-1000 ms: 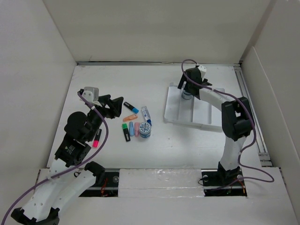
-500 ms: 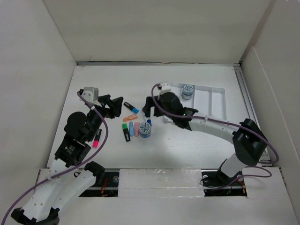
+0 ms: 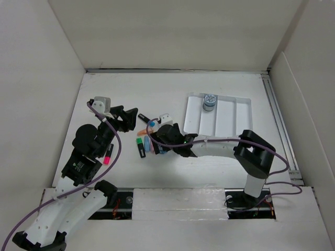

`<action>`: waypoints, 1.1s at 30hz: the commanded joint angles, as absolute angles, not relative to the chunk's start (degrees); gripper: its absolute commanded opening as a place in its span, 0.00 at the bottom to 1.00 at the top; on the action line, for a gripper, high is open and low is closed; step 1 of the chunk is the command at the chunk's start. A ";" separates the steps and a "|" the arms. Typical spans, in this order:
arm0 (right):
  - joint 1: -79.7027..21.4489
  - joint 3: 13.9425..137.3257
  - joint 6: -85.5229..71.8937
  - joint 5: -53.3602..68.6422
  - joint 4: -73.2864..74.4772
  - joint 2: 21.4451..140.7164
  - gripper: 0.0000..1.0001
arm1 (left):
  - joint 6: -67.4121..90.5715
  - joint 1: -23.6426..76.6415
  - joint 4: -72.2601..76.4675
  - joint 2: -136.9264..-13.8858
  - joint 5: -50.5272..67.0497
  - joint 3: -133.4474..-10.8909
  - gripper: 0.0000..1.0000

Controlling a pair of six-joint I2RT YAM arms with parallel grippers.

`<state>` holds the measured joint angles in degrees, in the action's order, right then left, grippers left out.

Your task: Organize the desk

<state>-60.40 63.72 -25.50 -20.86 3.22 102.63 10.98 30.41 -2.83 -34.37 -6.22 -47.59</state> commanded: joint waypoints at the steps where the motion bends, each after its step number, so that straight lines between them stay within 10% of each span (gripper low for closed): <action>1: -62.05 66.62 -26.72 -27.33 4.75 103.27 0.99 | 11.16 30.67 -0.44 -33.66 -5.97 -47.72 0.57; 7: -63.10 67.24 -28.39 -27.85 3.43 102.14 0.59 | 11.16 30.67 -0.44 -33.49 -5.89 -47.64 0.57; 17: -51.53 59.34 -31.90 -28.22 -5.17 84.21 0.54 | 11.25 30.67 -0.70 -33.75 -5.19 -47.64 0.57; 33: -28.56 60.74 -40.87 -30.24 3.60 91.23 0.56 | 11.25 30.67 -0.61 -32.96 -5.53 -47.64 0.56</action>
<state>-28.80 59.90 -38.33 -29.82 5.45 93.03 11.00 30.41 -2.83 -33.30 -5.85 -47.59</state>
